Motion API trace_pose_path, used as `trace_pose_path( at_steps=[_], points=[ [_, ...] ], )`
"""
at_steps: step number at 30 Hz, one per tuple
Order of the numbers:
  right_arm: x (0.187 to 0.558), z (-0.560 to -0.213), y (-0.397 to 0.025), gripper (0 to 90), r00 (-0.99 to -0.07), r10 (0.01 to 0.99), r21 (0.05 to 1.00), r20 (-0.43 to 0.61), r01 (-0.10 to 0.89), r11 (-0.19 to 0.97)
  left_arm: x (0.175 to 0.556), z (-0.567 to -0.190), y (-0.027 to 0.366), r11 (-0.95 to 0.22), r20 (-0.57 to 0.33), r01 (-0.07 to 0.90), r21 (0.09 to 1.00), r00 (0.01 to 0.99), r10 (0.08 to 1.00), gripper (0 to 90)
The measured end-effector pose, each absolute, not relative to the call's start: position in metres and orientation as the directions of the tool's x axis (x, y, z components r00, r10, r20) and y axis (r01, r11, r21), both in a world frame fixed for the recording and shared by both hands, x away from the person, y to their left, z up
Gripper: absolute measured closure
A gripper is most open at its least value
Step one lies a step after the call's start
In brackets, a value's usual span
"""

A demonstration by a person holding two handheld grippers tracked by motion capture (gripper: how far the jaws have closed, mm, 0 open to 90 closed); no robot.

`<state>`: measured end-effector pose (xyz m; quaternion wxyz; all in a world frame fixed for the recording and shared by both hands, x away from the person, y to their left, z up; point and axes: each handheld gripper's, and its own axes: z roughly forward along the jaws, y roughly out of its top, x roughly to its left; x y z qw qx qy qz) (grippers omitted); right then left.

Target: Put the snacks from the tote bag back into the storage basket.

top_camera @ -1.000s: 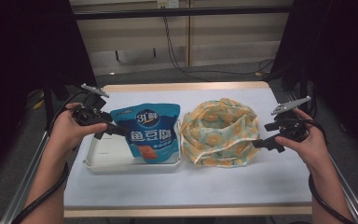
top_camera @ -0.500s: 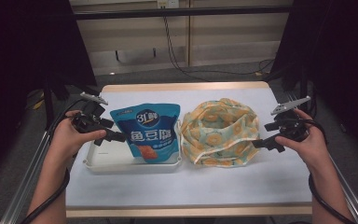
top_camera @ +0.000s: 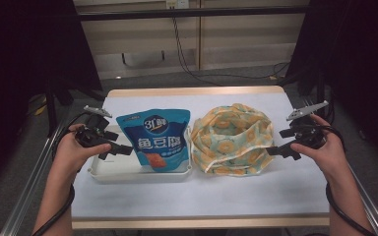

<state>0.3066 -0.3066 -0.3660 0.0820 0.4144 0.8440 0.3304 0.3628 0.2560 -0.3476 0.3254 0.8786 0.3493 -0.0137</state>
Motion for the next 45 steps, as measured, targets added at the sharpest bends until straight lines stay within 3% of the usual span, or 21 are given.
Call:
trace_pose_path(
  at_steps=[31, 45],
  points=[
    [0.309, -0.371, -0.303, 8.7, -0.654, 0.743, 0.620, 0.143, 0.644, 0.447, 0.353, -0.401, 0.264, -0.467, -0.322, 0.665, 0.583, 0.717, 0.619, 7.8],
    [0.311, -0.374, -0.304, 8.6, -0.653, 0.742, 0.616, 0.152, 0.649, 0.446, 0.346, -0.414, 0.266, -0.475, -0.300, 0.663, 0.579, 0.714, 0.633, 8.2]
  ],
)
